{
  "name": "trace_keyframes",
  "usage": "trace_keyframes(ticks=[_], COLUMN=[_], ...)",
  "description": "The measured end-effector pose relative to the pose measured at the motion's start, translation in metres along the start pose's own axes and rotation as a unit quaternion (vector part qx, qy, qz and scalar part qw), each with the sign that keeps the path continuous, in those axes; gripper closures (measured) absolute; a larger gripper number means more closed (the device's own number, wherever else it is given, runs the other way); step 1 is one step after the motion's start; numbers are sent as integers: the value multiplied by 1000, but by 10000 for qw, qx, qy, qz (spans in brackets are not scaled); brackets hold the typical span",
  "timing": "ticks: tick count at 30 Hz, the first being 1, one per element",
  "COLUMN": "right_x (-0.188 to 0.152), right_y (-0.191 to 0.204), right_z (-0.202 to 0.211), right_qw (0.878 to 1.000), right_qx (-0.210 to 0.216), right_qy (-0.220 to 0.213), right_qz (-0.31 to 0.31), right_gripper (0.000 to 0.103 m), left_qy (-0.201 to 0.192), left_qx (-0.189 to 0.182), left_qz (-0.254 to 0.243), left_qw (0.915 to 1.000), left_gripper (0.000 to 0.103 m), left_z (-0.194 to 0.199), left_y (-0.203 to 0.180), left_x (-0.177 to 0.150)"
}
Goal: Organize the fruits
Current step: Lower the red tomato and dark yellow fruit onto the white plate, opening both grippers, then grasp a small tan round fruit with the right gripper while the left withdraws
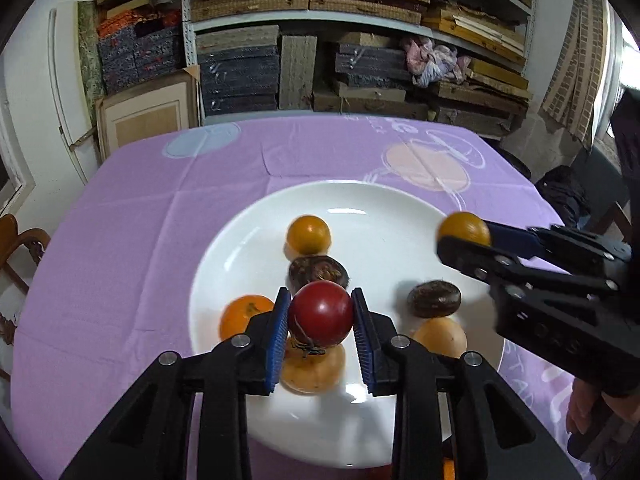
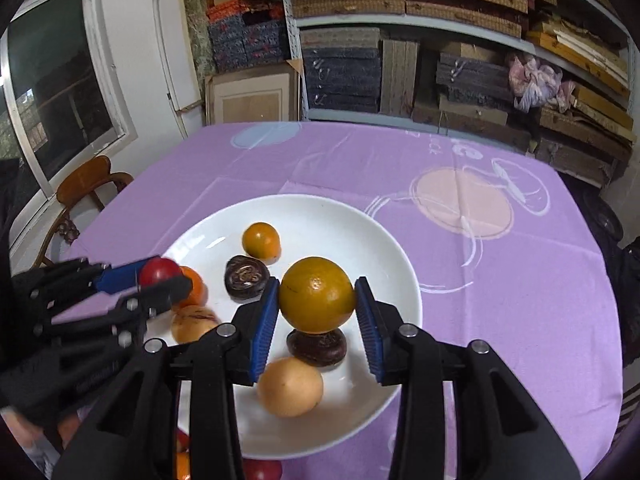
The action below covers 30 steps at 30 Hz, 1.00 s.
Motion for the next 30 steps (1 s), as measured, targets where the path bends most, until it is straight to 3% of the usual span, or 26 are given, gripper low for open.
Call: trace_keyframes(ticks=[4, 6, 8, 10, 13, 16, 17, 18, 20, 24, 29, 30], right_x=[-8, -11, -14, -15, -12, -11, -15, -22, -42, -105, -153, -156], right_y=[-4, -5, -6, -7, -8, -6, -4, -2, 3, 14, 20, 20], right_z=[-34, -41, -44, -41, -20, 26, 46, 67, 100, 130, 110, 104], right_qw=[9994, 9992, 9992, 9994, 9999, 9995, 9987, 9973, 9938, 9896, 9889, 9886], right_qx=[-82, -133, -112, -101, -125, -24, -30, -87, -306, -557, -698, -720], right_qy=[331, 363, 386, 328, 83, -311, -506, -704, -1003, -1058, -610, -524], right_qz=[27, 91, 64, 36, 66, 60, 100, 175, 375, 802, 1164, 1218], right_gripper=[66, 65, 65, 63, 60, 56, 43, 28, 17, 8, 8, 12], left_qy=[99, 99, 63, -28, -141, -298, -400, -486, -533, -365, 91, 189], left_qx=[31, 26, 75, 176, 166, 237, 327, 399, 454, 519, 562, 547], left_qz=[-217, -287, -286, -266, -102, 35, 67, 95, 161, 427, 816, 893], left_qw=[9997, 9995, 9995, 9995, 9997, 9993, 9986, 9980, 9974, 9971, 9950, 9943], left_gripper=[70, 64, 42, 29, 27, 8, 4, 3, 3, 3, 3, 3], left_z=[-20, -24, -25, -22, -7, 23, 37, 51, 75, 103, 103, 102], left_y=[-13, -16, -14, -11, -1, 15, 22, 27, 38, 55, 74, 77], left_x=[-13, -13, -14, -14, -14, -19, -24, -30, -49, -105, -162, -165])
Point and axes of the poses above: each gripper's, at about its wrist camera, not at the fingertips, and z roughly against the way its jaws point, y to its left, x to its top, the point moved 5 cm from there along -z, roughly the way its jaws point, and after that the axes turned 5 degrees about -y, right-handed, at the moved point
